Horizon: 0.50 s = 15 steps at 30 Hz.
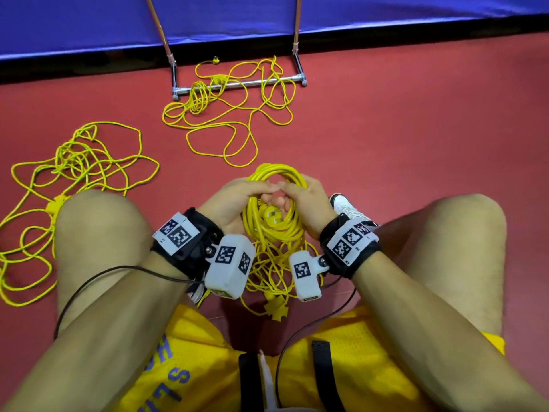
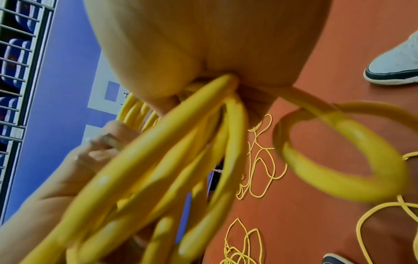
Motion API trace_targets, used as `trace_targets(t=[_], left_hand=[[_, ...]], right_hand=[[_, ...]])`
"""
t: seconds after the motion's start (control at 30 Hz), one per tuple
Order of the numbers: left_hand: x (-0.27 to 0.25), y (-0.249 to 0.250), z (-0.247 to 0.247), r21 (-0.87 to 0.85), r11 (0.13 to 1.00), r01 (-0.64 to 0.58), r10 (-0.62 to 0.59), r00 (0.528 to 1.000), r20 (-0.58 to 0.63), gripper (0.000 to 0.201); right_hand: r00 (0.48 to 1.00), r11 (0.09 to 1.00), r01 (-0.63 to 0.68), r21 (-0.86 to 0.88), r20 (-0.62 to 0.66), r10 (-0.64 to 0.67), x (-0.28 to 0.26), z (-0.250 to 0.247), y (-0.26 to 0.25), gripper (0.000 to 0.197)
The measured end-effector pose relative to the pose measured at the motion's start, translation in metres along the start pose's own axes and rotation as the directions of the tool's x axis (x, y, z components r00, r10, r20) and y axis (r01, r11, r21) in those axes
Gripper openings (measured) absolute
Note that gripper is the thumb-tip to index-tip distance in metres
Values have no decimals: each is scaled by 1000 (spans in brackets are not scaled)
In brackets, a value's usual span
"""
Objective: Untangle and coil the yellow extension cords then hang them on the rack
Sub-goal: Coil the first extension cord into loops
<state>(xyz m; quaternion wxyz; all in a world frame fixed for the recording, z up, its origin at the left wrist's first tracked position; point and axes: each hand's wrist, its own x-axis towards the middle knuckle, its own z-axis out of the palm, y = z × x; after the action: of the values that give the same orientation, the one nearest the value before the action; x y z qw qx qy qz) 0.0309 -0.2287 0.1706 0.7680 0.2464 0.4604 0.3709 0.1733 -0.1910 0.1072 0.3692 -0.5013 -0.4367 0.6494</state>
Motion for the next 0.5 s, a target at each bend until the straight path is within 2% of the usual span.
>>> trace_targets(t=[0.1,0.2,0.3,0.37,0.43,0.5], left_hand=[[1,-3,7,-89,996,3,-16,989,-146,32],[3,-4,12,-148,986,-73,34,967,-254,26],[4,-4,9,-138,987,-85,50,969,-241,15],[3,-1,3,-149,988,-49,19,980,-197,14],[3,3,-3,-179,983,-30,-4,982,-190,25],[1,10,-7,-235,969,-72,22,978,-208,31]], right_hand=[[996,997,24,-72,-82,-30,-1,6,2,53],[995,998,31,-50,-89,-35,-1,10,0,54],[999,1000,26,-12,23,-25,-3,5,-5,28],[992,1000,-2,22,129,-1,-5,-2,-8,24],[983,999,-4,-45,182,12,-4,-9,-6,33],[977,963,7,-269,207,51,-3,-13,-4,54]])
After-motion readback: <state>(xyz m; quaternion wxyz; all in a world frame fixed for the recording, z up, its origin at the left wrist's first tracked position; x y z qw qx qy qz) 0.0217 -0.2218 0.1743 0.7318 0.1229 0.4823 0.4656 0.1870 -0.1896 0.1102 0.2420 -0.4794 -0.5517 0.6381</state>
